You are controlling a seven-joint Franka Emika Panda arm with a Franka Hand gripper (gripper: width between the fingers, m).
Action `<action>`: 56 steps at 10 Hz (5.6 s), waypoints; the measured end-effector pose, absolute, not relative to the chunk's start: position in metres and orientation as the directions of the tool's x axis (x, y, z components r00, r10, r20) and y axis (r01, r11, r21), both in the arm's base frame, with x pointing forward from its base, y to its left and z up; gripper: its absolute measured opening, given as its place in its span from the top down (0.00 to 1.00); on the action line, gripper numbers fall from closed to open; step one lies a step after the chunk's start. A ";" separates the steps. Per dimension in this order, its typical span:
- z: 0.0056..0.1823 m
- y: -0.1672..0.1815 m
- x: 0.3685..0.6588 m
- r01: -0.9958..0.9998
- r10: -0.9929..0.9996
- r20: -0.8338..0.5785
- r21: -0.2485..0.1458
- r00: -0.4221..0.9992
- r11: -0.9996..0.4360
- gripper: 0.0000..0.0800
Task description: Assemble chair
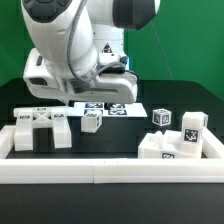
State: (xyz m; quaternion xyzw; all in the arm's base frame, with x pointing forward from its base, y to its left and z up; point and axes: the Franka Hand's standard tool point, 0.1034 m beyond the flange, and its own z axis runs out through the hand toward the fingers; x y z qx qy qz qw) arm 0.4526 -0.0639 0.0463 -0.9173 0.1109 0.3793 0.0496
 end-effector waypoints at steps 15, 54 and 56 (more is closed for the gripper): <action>0.029 -0.062 0.443 -0.238 -0.143 -0.796 -0.002 0.589 -0.971 0.19; 0.116 0.019 0.527 -0.277 -0.274 -0.116 -0.008 0.955 -0.961 0.64; 0.118 0.047 0.551 -0.247 -0.250 0.081 -0.041 0.965 -0.968 0.64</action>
Offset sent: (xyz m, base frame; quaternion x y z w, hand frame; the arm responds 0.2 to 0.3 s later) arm 0.0049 0.0093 -0.0060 0.0071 -0.0018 -0.0158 0.9998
